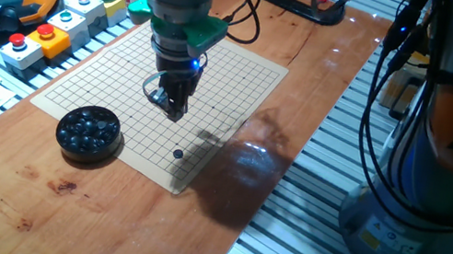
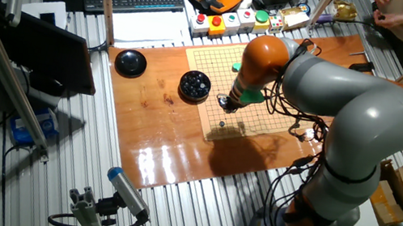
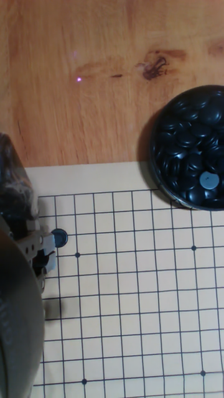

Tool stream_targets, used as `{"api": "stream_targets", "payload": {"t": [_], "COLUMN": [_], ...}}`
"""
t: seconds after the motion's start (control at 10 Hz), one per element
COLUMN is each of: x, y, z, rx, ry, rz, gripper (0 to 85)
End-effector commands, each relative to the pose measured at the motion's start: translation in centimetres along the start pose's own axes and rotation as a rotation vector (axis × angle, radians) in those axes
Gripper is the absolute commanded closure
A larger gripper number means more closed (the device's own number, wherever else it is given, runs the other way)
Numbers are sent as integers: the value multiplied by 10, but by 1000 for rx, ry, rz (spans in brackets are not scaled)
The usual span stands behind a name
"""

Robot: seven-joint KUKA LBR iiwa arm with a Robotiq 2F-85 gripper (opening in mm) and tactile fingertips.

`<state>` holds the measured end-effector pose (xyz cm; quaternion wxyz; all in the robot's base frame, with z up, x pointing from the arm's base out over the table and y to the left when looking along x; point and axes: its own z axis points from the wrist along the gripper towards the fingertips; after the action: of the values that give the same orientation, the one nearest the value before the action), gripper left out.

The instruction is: Play the first move as black on the 3-4 point in the upper right corner of the Go board

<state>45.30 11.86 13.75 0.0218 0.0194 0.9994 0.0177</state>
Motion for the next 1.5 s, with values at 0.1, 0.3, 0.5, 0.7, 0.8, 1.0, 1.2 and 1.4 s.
{"api": "stream_targets", "payload": {"t": [0.1, 0.3, 0.5, 0.7, 0.8, 1.0, 1.2, 1.4], "x": [0, 0, 0, 0, 0, 0, -1, -19], "y": [0, 0, 0, 0, 0, 0, -1, -8], "z": [0, 0, 0, 0, 0, 0, -1, -13], "rx": [-4, 32, 43, 69, 80, 84, 54, 50], "ry": [6, 25, 42, 40, 52, 90, 84, 37], "rz": [-11, -47, -64, -54, -51, -51, -22, 5], "gripper": [843, 843, 843, 843, 843, 843, 843, 843]}}
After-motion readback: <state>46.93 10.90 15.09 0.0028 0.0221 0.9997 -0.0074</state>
